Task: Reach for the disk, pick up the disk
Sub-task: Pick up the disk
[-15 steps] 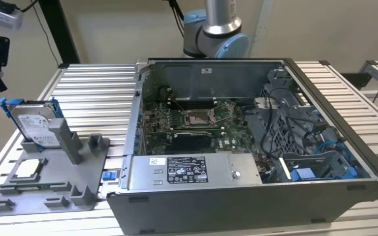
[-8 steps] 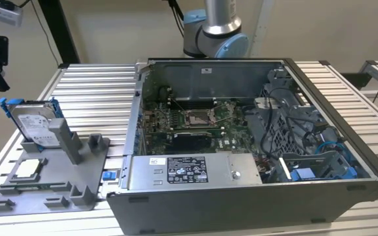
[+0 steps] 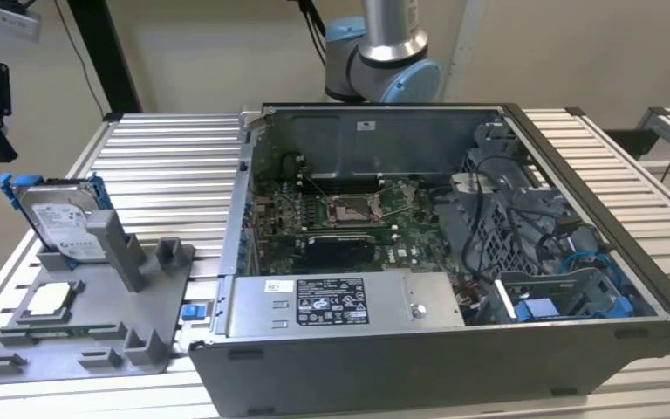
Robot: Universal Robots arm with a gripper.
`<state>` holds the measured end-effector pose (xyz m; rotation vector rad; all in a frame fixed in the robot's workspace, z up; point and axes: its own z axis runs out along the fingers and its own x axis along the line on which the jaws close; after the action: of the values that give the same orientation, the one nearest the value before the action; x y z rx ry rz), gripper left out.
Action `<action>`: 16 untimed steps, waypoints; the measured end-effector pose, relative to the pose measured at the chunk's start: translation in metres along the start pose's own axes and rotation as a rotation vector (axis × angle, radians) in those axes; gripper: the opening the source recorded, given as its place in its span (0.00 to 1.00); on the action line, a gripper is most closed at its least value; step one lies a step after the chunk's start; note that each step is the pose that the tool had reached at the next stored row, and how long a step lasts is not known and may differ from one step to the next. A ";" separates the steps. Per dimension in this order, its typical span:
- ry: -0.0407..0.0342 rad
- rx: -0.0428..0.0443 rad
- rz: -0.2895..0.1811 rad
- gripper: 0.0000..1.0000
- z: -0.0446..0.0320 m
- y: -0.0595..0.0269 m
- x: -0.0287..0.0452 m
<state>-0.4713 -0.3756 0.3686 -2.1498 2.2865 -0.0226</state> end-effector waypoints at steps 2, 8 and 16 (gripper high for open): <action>0.0000 0.0000 -0.001 0.00 0.0000 0.0000 0.0000; -0.0001 0.0000 -0.002 0.00 0.0000 0.0000 0.0000; -0.0001 0.0000 -0.002 1.00 0.0000 0.0000 0.0000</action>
<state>-0.4713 -0.3756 0.3686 -2.1522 2.2842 -0.0226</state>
